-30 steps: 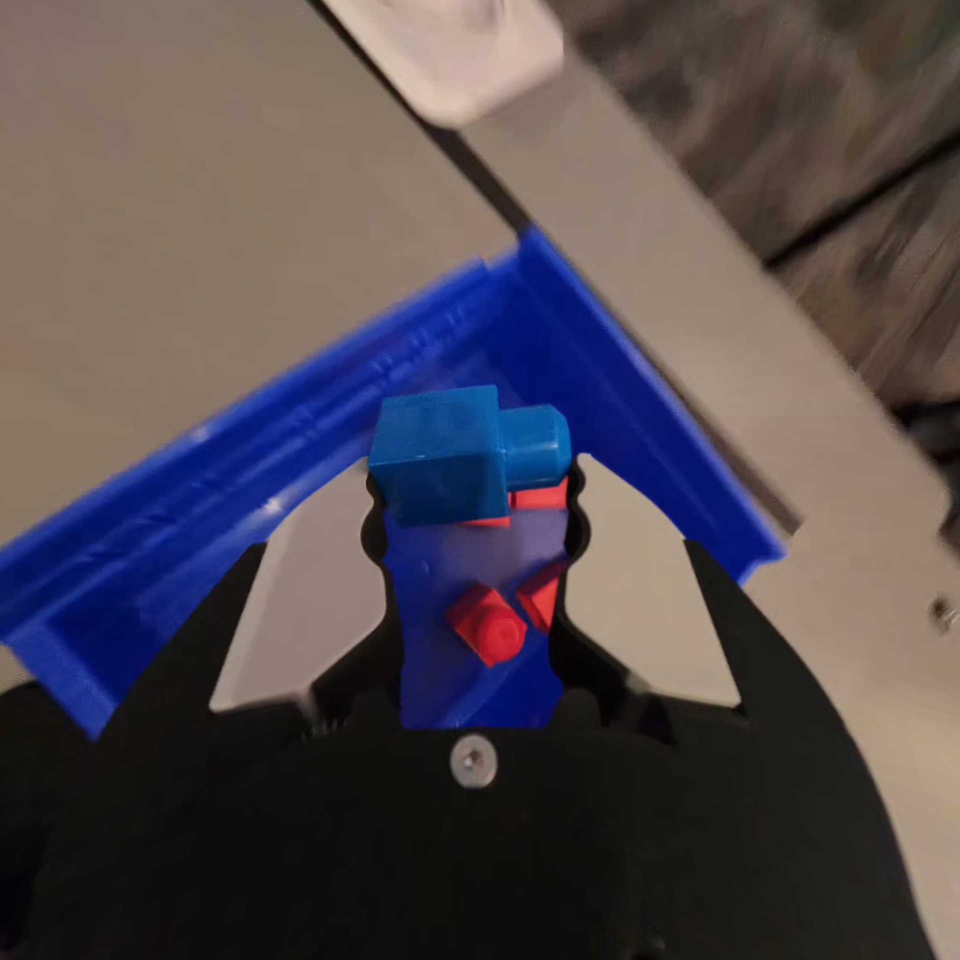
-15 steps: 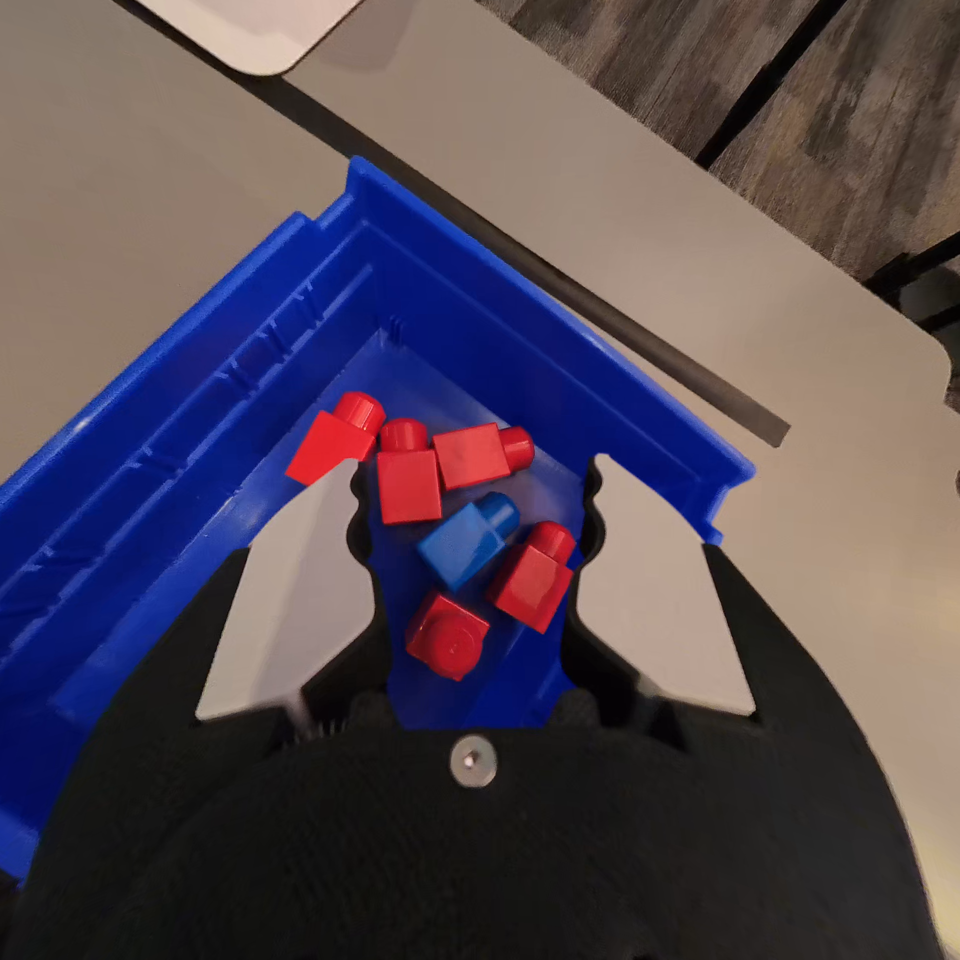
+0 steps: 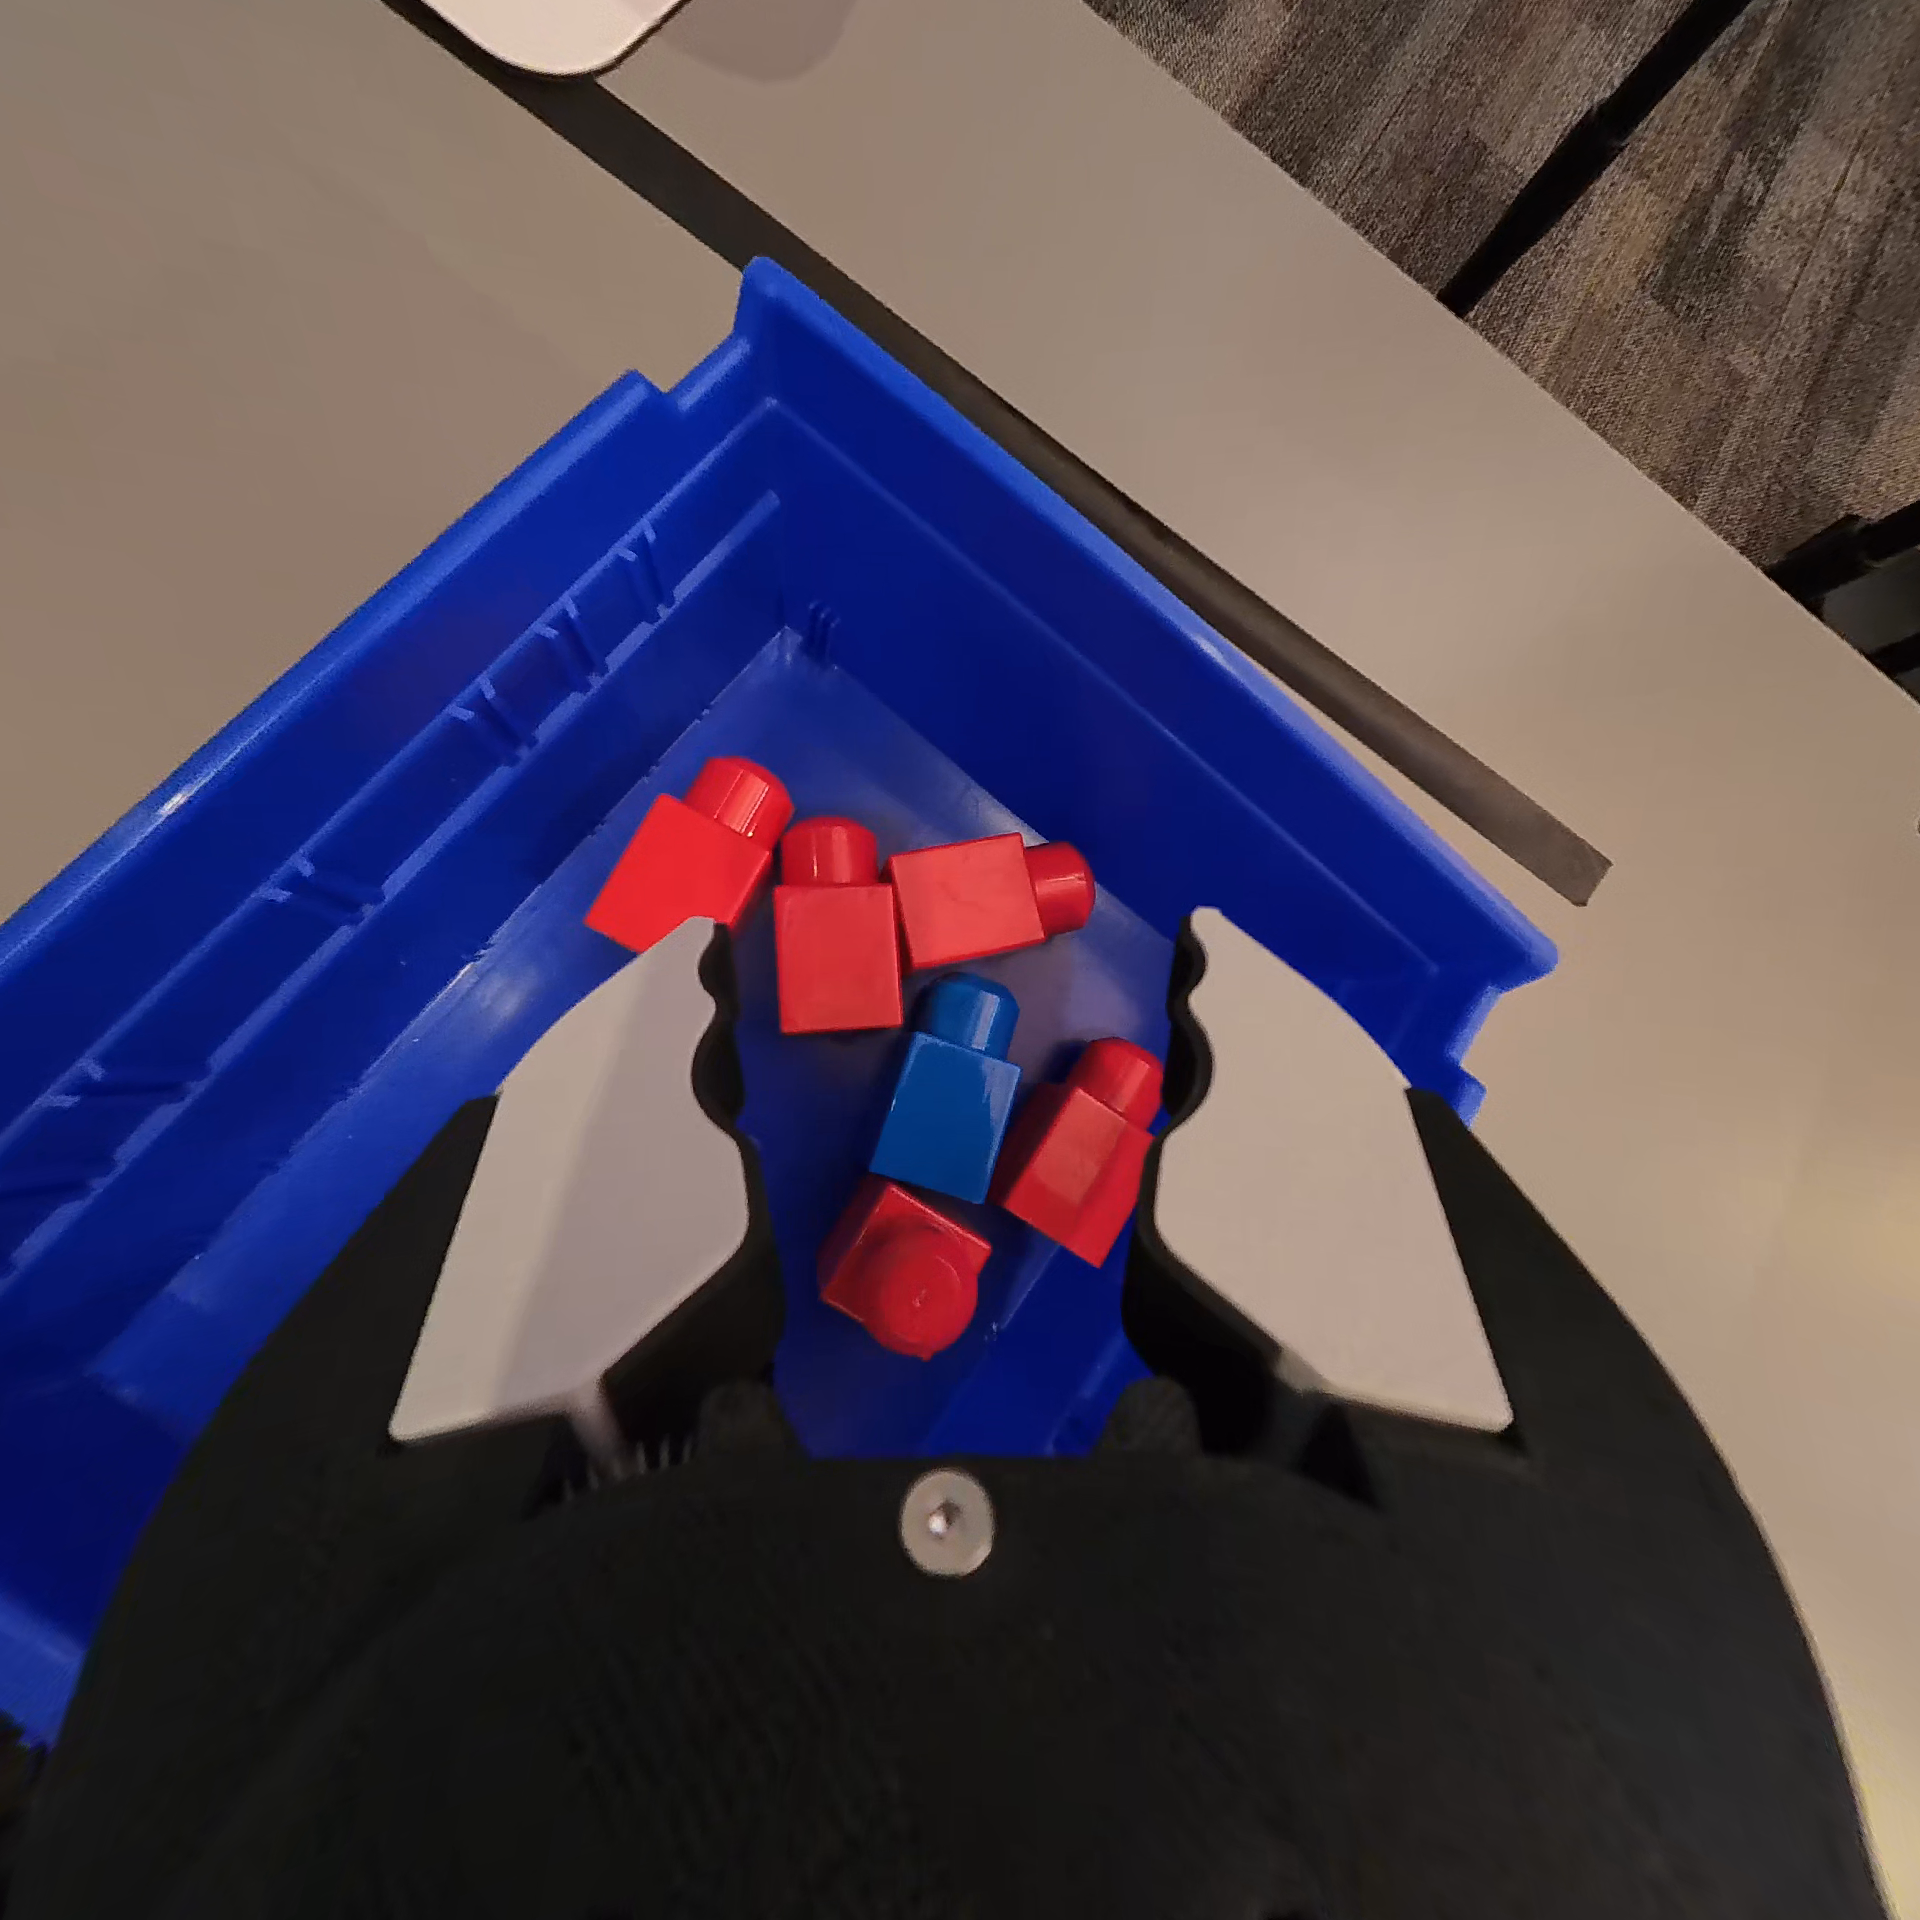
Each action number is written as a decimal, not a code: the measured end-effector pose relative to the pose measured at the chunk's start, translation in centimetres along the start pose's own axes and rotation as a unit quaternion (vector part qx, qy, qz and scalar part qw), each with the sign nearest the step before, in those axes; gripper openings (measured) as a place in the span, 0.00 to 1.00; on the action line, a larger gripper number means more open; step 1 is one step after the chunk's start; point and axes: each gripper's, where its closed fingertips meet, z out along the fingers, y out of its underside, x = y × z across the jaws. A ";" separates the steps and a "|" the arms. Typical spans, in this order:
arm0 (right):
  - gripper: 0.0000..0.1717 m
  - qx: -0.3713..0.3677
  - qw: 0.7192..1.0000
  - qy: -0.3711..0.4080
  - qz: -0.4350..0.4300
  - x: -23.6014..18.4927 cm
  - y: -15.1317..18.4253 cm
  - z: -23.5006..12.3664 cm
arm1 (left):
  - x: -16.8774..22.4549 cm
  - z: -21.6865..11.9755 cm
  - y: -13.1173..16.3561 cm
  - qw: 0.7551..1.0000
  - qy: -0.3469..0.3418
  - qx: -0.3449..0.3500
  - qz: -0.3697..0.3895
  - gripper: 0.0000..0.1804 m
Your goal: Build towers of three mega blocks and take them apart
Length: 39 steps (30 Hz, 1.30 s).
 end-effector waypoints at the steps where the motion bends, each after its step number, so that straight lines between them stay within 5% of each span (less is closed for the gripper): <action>1: 0.47 0.003 1.000 -0.002 0.000 0.0 -0.1 -0.1 | -0.1 0.6 0.1 1.000 -0.012 -0.015 -0.004 0.40; 5: 0.47 0.003 1.000 -0.002 0.000 0.0 -0.1 -0.2 | -0.4 2.7 1.0 0.996 -0.049 -0.079 -0.013 0.37; 8: 0.47 0.002 1.000 -0.006 0.000 -0.2 -0.1 -0.1 | -1.2 3.2 1.2 0.991 -0.080 -0.102 -0.014 0.24; 13: 0.47 -0.002 1.000 -0.006 -0.007 -0.4 -0.2 0.0 | -0.8 2.6 1.9 0.989 -0.083 -0.124 0.020 0.23; 17: 0.45 0.013 1.000 0.001 -0.015 -0.8 -1.5 -0.7 | -0.3 -1.1 1.1 0.994 -0.095 -0.053 0.029 0.23; 21: 0.44 0.064 0.996 0.020 -0.057 -2.8 -5.3 -2.9 | 3.0 -8.2 -0.6 0.988 -0.064 0.122 0.074 0.23; 25: 0.44 0.213 0.963 -0.029 -0.161 -11.1 -12.8 -6.6 | 9.2 -13.4 -1.6 0.951 0.031 0.261 0.162 0.23; 29: 0.45 0.393 0.859 -0.168 -0.282 -25.9 -17.8 -12.1 | 15.7 -14.4 -2.3 0.913 0.144 0.295 0.242 0.22; 31: 0.44 0.431 0.825 -0.163 -0.325 -30.5 -18.3 -13.3 | 17.5 -13.8 -2.9 0.907 0.161 0.292 0.258 0.22; 35: 0.43 0.464 0.798 -0.089 -0.373 -33.7 -18.6 -12.8 | 19.6 -12.4 -3.2 0.902 0.197 0.267 0.275 0.21; 39: 0.46 0.437 0.821 -0.152 -0.335 -36.2 -18.1 -10.3 | 20.2 -11.7 -4.0 0.904 0.214 0.263 0.262 0.21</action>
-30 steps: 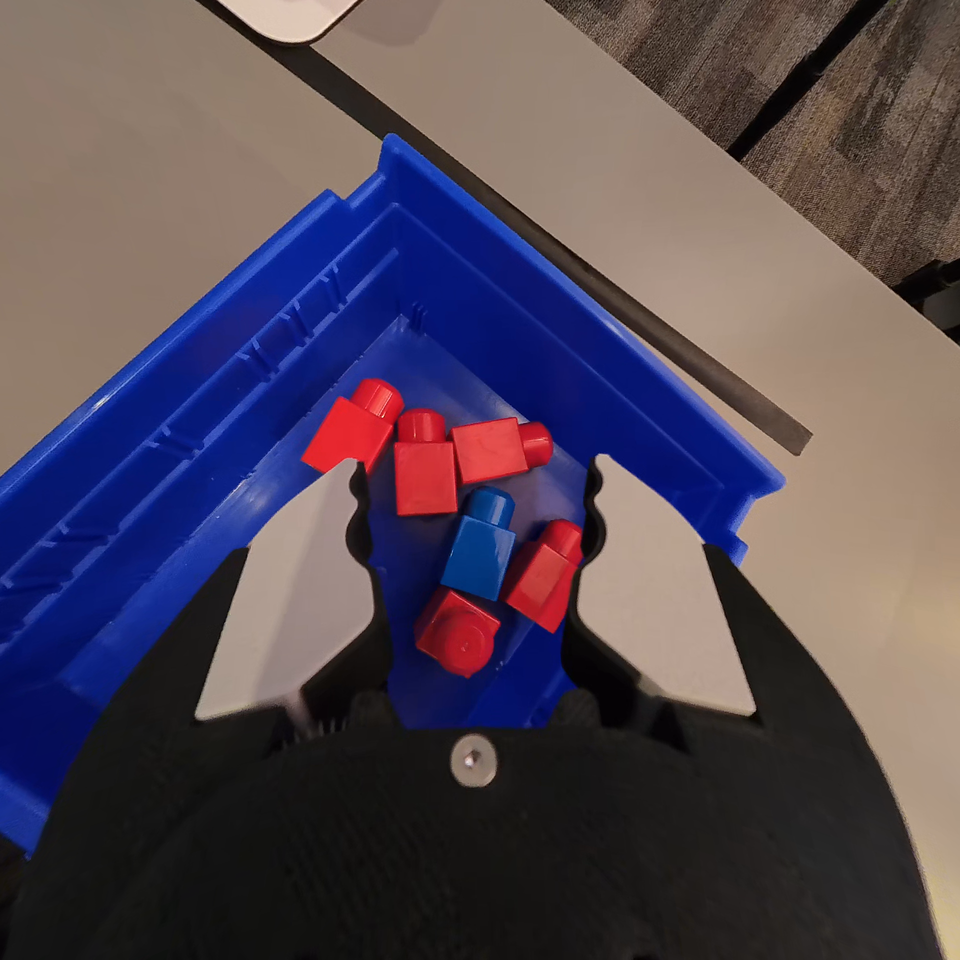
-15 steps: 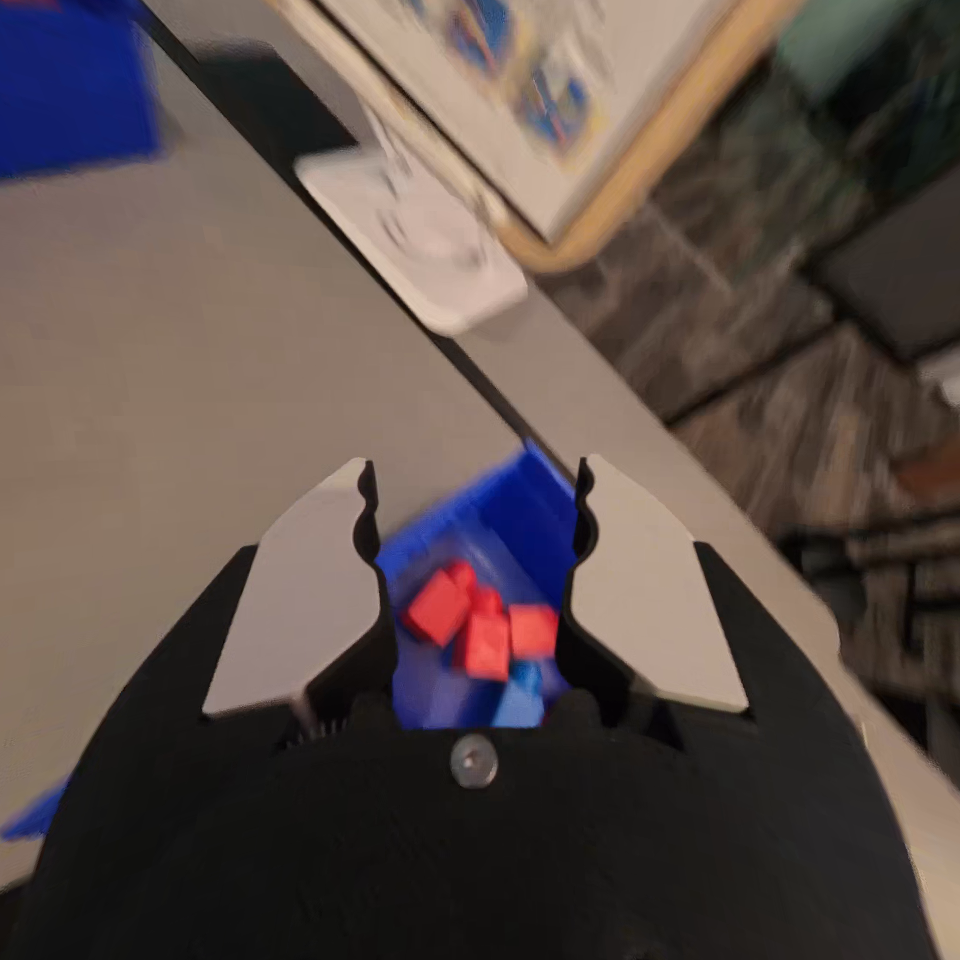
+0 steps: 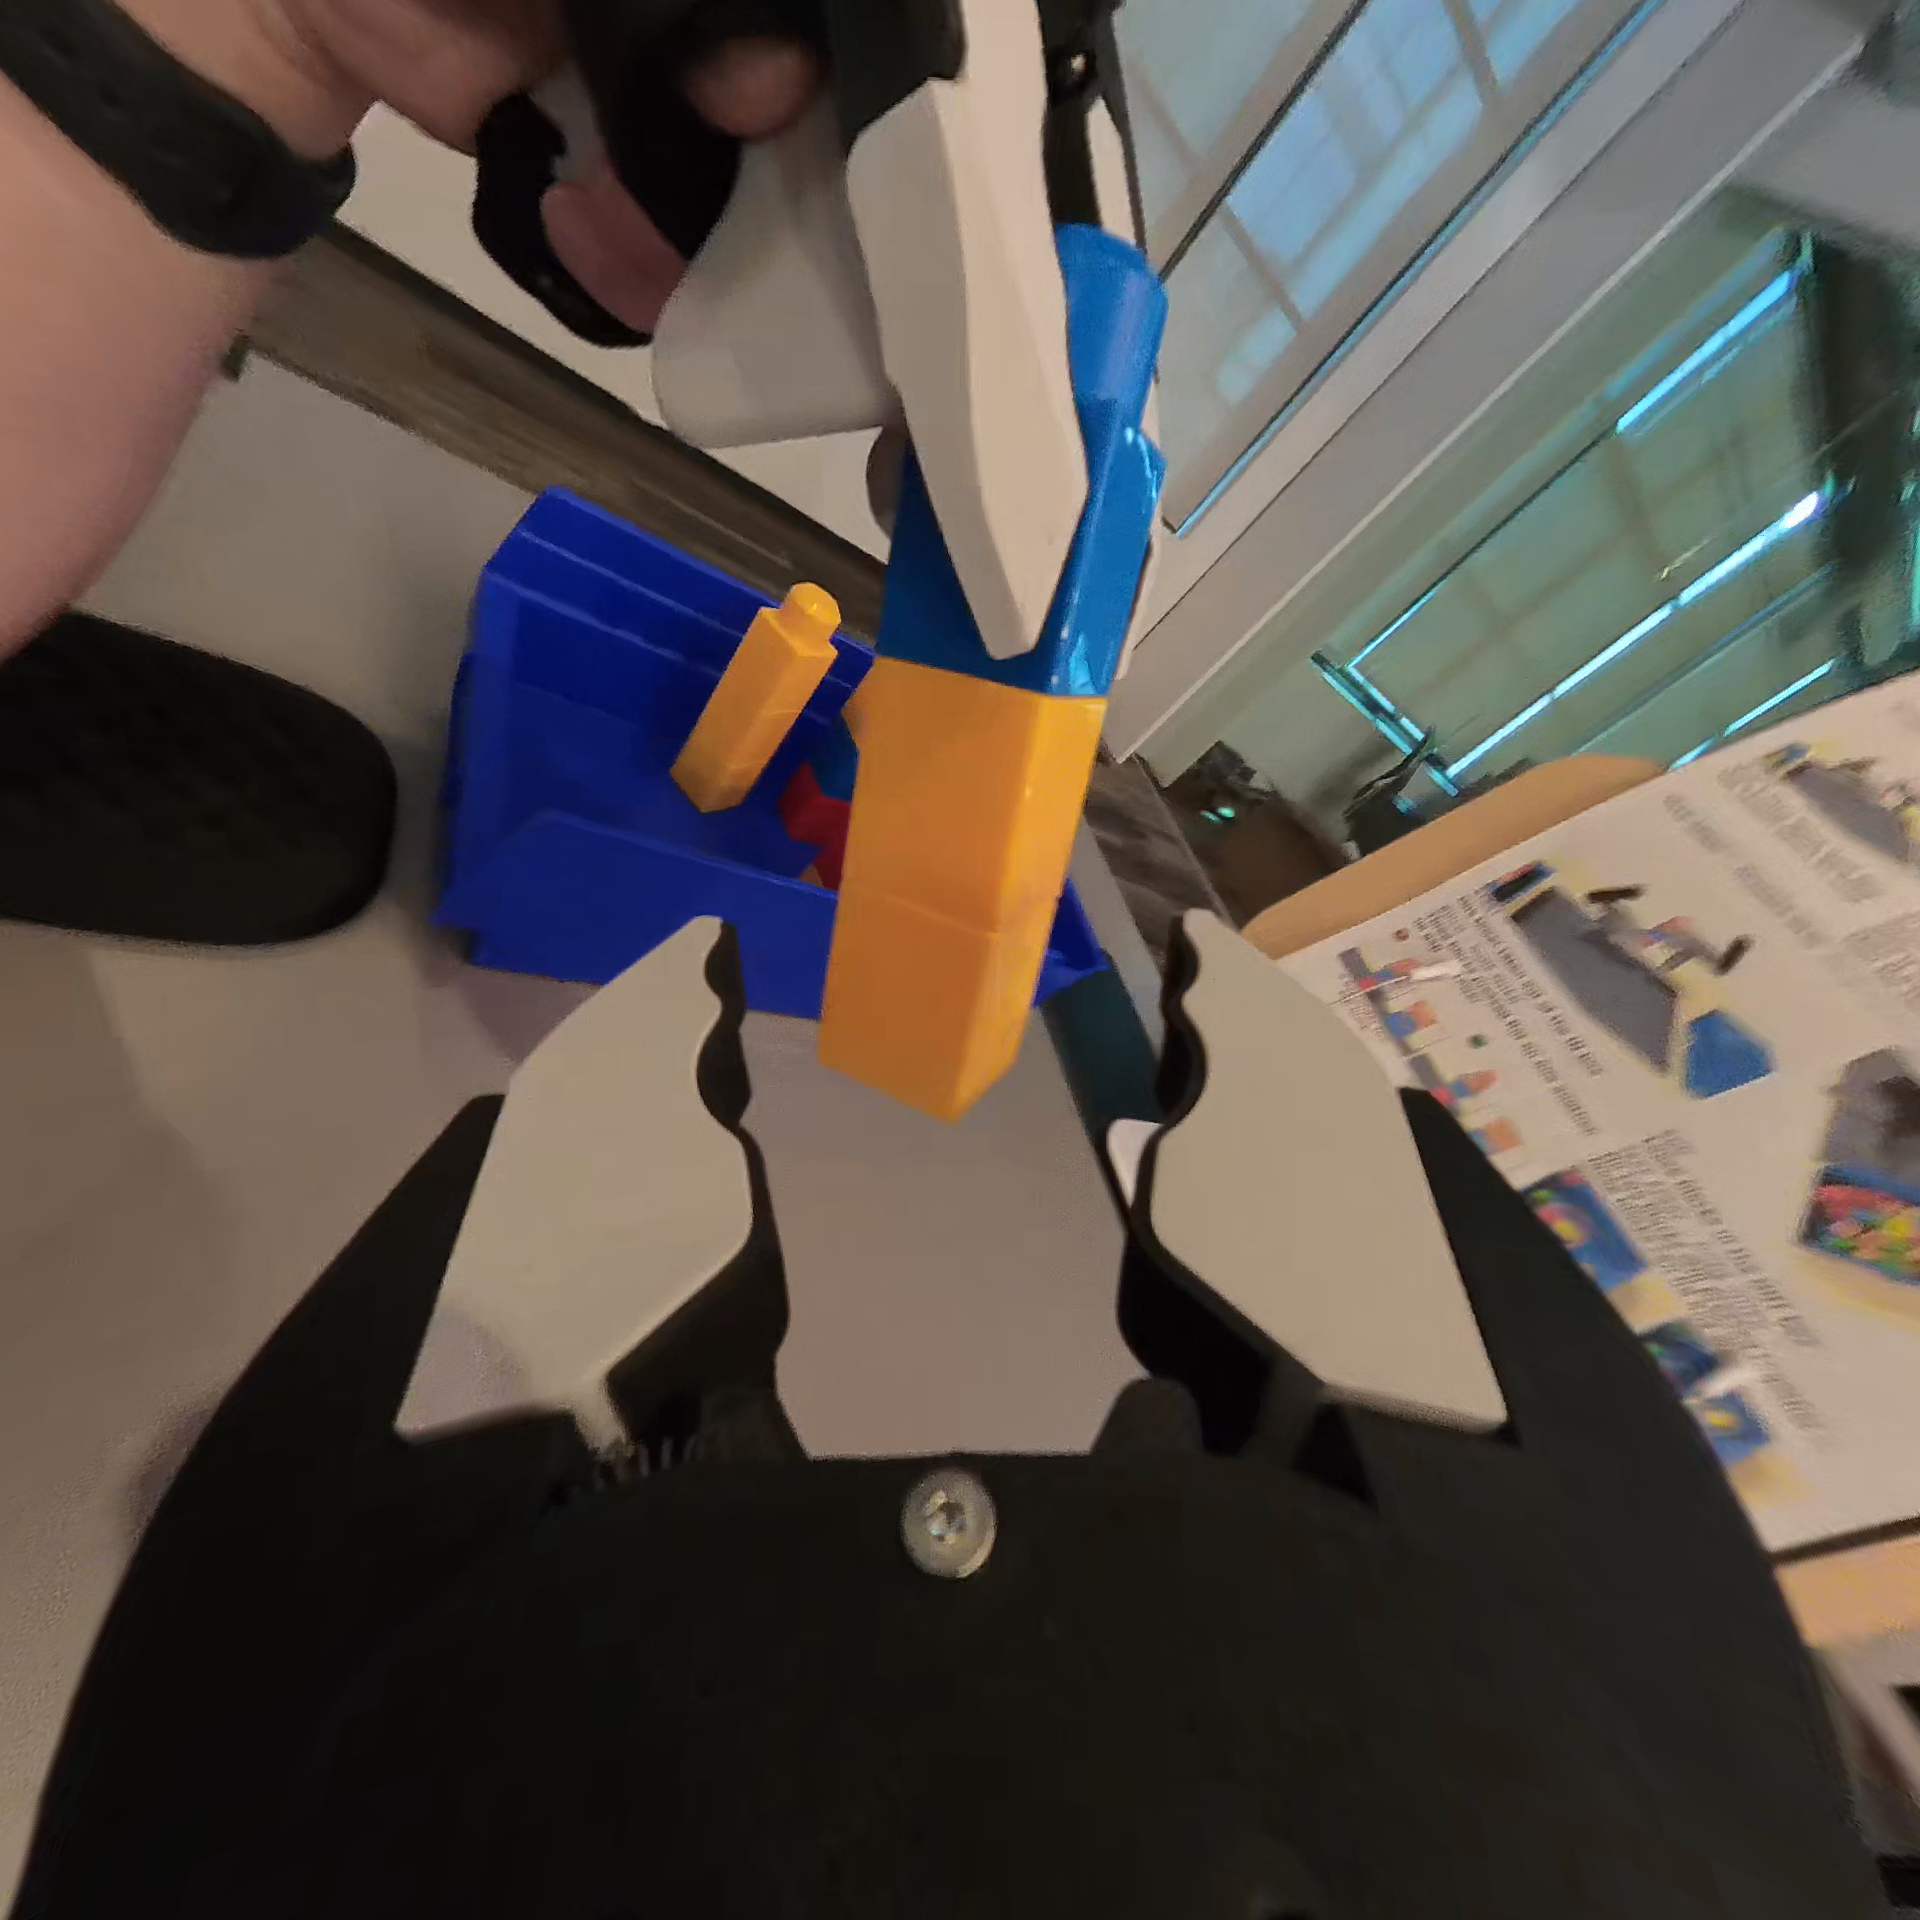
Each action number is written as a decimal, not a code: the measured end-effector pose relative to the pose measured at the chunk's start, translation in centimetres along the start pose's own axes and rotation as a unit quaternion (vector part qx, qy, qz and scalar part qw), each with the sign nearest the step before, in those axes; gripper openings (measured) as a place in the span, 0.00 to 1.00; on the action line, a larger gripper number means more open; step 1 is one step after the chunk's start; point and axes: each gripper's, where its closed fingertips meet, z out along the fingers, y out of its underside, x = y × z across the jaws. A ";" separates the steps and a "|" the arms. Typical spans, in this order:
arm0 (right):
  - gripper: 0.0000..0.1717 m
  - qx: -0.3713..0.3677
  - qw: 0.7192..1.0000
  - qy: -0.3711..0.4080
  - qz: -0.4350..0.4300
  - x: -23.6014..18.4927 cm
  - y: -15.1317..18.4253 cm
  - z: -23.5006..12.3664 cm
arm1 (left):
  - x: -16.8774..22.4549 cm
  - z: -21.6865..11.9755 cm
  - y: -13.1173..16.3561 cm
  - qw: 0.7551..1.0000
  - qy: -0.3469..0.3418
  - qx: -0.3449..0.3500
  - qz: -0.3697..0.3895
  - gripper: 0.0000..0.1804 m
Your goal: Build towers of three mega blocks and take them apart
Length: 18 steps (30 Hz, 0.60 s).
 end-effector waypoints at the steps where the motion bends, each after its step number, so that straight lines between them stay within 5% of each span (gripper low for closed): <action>1: 0.47 0.007 1.000 0.001 0.023 -0.2 0.2 0.5 | -0.3 0.2 0.0 1.000 -0.004 0.001 -0.003 0.21; 4: 0.43 0.000 0.997 0.033 0.070 0.2 1.2 1.6 | -0.6 0.6 -0.3 1.000 -0.004 0.007 -0.009 0.21; 6: 0.26 -0.001 0.997 0.049 0.058 0.5 1.5 1.5 | -0.2 0.7 -0.6 1.000 0.014 0.017 -0.018 0.21; 9: 0.23 -0.019 0.995 0.088 0.049 2.0 1.9 0.7 | -0.3 1.2 -1.8 0.998 0.020 0.054 -0.014 0.24; 12: 0.22 -0.006 0.990 0.110 0.090 4.0 1.8 -0.6 | -0.4 2.8 -2.3 0.996 0.037 0.071 -0.032 0.44; 15: 0.21 -0.007 0.986 0.131 0.103 5.4 2.1 -1.6 | -0.4 5.5 -2.8 0.993 0.064 0.085 -0.042 0.45; 18: 0.21 -0.028 0.985 0.147 0.081 5.6 2.6 -1.6 | -0.3 7.7 -3.8 0.988 0.082 0.121 -0.056 0.36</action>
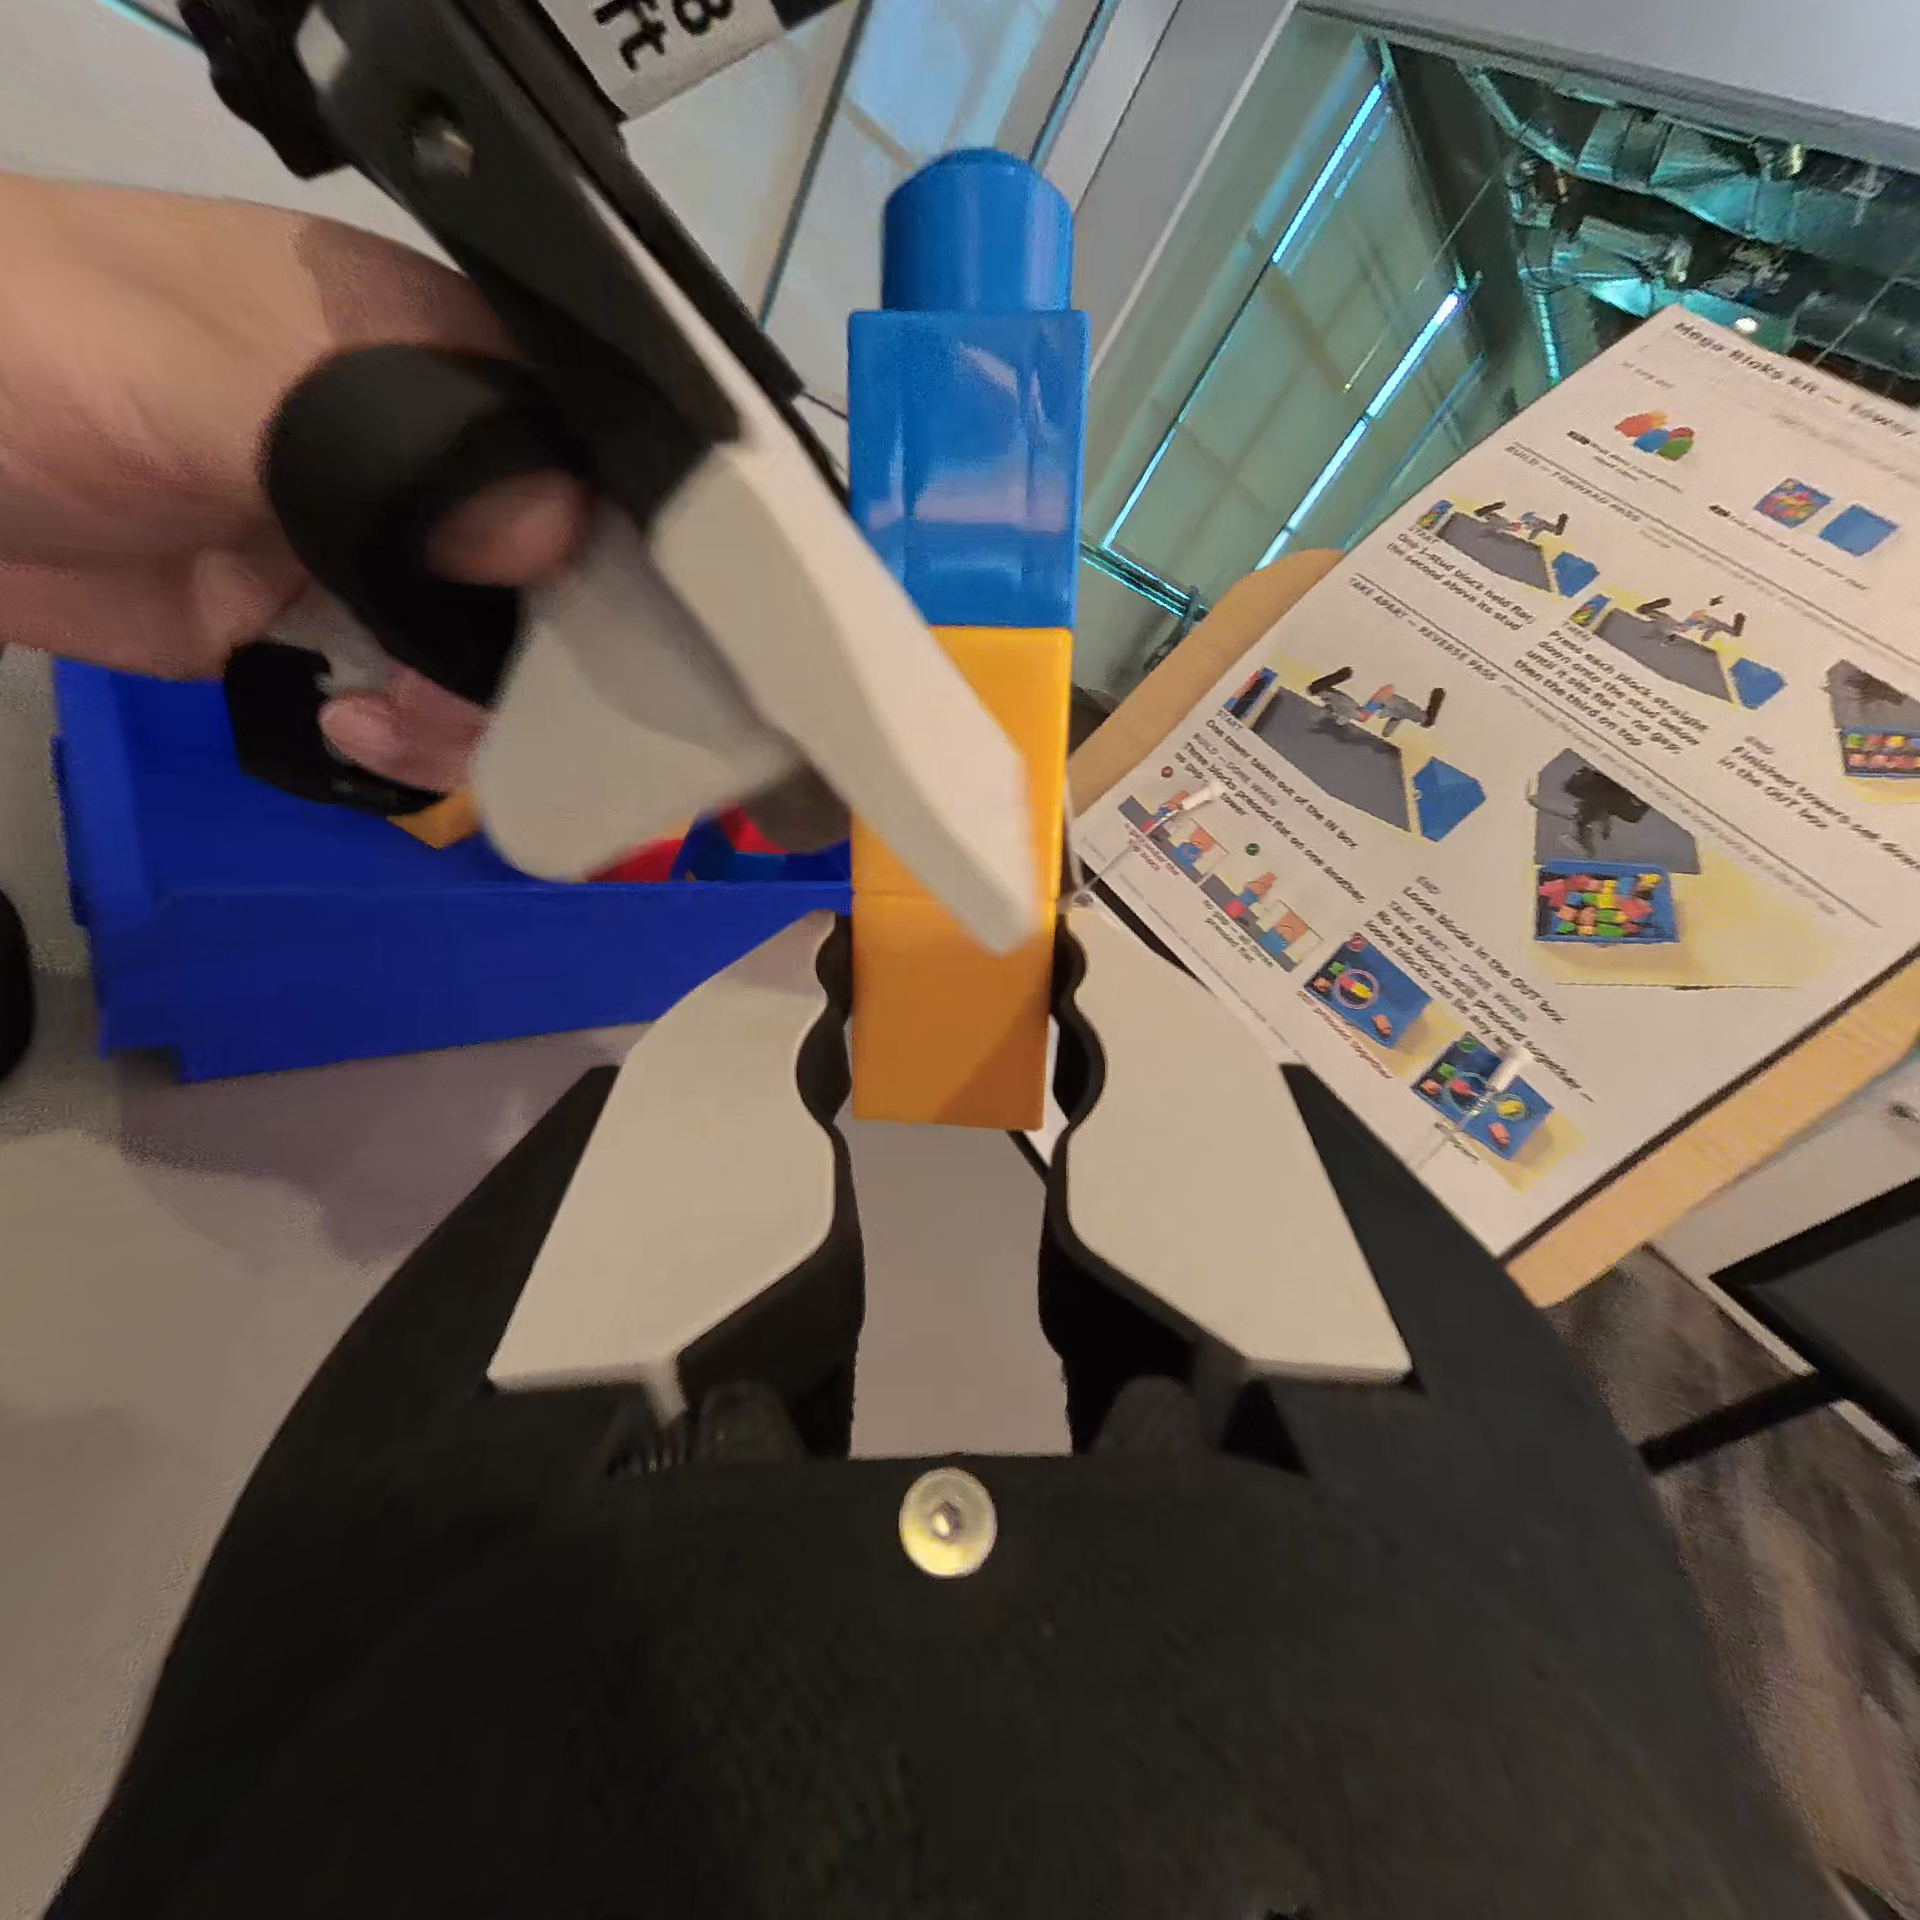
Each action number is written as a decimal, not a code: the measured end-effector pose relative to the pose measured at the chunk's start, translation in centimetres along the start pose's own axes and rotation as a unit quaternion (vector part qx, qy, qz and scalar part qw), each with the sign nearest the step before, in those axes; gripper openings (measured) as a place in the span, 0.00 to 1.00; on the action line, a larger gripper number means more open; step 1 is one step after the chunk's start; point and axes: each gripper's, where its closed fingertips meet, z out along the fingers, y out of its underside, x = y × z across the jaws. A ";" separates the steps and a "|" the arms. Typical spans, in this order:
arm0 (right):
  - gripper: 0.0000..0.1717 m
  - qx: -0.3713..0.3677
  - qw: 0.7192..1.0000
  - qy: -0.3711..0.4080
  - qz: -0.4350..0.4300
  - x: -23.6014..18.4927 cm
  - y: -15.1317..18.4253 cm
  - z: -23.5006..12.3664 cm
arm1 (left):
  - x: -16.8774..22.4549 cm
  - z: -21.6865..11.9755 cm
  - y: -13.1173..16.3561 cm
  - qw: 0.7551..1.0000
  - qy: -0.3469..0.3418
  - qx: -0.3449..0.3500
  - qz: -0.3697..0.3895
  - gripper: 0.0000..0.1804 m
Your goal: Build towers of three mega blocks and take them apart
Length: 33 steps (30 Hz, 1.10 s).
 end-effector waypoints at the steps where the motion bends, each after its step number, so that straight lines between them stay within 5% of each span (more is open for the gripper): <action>1: 0.21 -0.004 1.000 0.018 -0.011 0.2 0.1 0.0 | -0.3 0.4 -0.4 1.000 -0.004 0.022 -0.001 0.27; 12: 0.22 -0.062 0.997 0.050 -0.011 1.0 1.4 0.3 | -1.4 0.6 -1.2 0.998 -0.011 0.068 -0.012 0.23; 16: 0.22 -0.104 0.994 0.042 -0.006 1.8 3.6 0.7 | -3.1 -4.2 -3.8 0.991 -0.036 0.126 -0.019 0.23; 21: 0.22 -0.200 0.978 0.058 0.027 9.3 5.3 -3.8 | -2.4 -5.8 -3.3 0.995 0.019 0.095 -0.033 0.23; 24: 0.22 -0.357 0.910 -0.013 0.211 12.2 12.7 -11.4 | -1.5 -4.5 -2.3 0.997 0.042 0.060 -0.034 0.23; 28: 0.22 -0.508 0.790 0.009 0.343 14.6 24.2 -20.5 | 0.4 -1.3 1.0 0.996 0.072 -0.046 -0.008 0.23; 31: 0.27 -0.518 0.762 0.029 0.388 15.6 28.9 -22.2 | 1.9 0.7 2.7 0.990 0.106 -0.091 -0.002 0.23; 33: 0.32 -0.487 0.773 0.051 0.403 16.8 29.1 -21.6 | 2.4 1.6 3.9 0.986 0.119 -0.119 0.000 0.23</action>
